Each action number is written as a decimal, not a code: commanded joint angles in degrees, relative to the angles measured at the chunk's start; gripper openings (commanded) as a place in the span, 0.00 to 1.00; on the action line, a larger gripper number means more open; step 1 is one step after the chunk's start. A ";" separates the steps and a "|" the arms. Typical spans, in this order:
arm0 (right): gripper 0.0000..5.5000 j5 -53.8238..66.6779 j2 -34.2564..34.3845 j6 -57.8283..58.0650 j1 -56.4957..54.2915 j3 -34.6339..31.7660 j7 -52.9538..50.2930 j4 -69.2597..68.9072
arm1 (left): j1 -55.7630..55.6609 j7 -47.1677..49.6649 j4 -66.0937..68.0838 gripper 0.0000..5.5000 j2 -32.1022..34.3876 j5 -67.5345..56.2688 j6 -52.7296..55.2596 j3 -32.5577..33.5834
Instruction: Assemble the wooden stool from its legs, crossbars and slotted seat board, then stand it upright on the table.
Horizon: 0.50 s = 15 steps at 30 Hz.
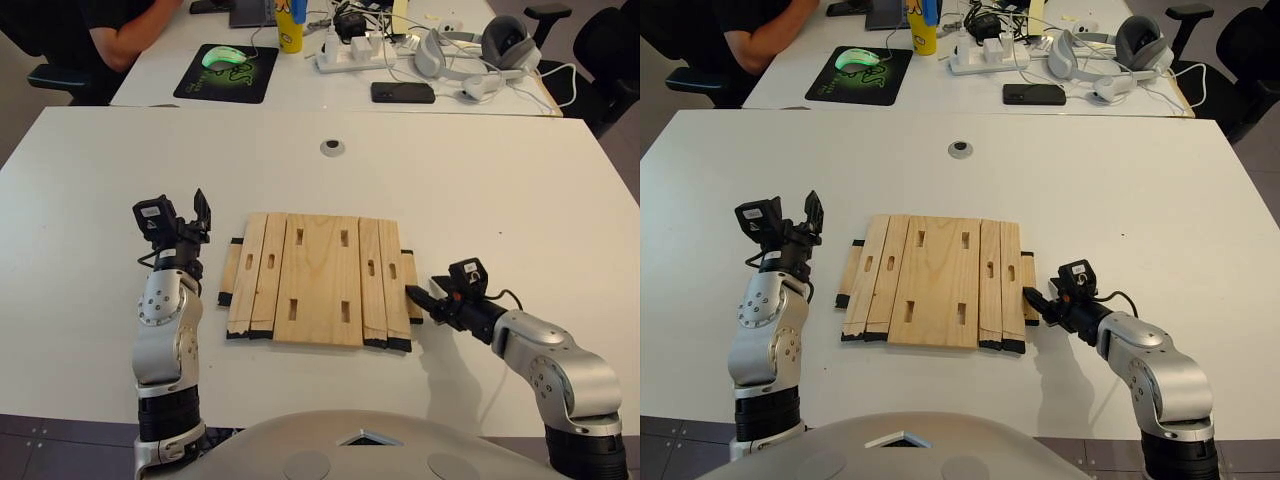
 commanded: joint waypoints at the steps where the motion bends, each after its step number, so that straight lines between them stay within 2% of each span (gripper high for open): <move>1: 0.60 0.39 -1.96 1.14 0.70 1.74 1.26 0.03 | -0.01 0.30 -0.58 0.58 -0.10 0.19 0.69 0.03; 6: 0.60 -2.90 -5.00 -0.47 0.92 4.91 0.54 0.75 | 0.17 0.35 -0.61 0.58 -0.28 0.23 0.68 -0.15; 15: 0.60 -5.56 -8.83 -5.57 -3.47 3.43 1.30 8.22 | 0.32 0.39 -0.11 0.58 -0.58 0.43 0.06 -0.28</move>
